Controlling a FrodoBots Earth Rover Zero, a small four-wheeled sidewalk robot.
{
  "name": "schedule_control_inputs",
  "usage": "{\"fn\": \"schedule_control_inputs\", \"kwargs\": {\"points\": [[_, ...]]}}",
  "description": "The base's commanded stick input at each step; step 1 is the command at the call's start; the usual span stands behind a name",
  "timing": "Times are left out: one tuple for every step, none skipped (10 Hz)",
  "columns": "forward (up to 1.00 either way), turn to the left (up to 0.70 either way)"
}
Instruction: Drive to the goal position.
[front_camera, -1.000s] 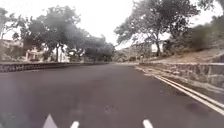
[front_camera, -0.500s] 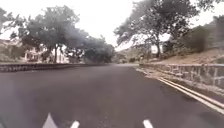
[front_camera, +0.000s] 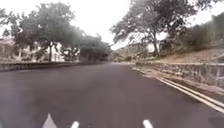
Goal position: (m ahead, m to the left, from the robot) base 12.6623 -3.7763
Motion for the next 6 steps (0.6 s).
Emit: {"fn": "schedule_control_inputs", "kwargs": {"points": [[0.50,0.00],[0.50,0.00],[0.50,0.00],[0.50,0.00],[0.50,0.00],[0.50,0.00]]}}
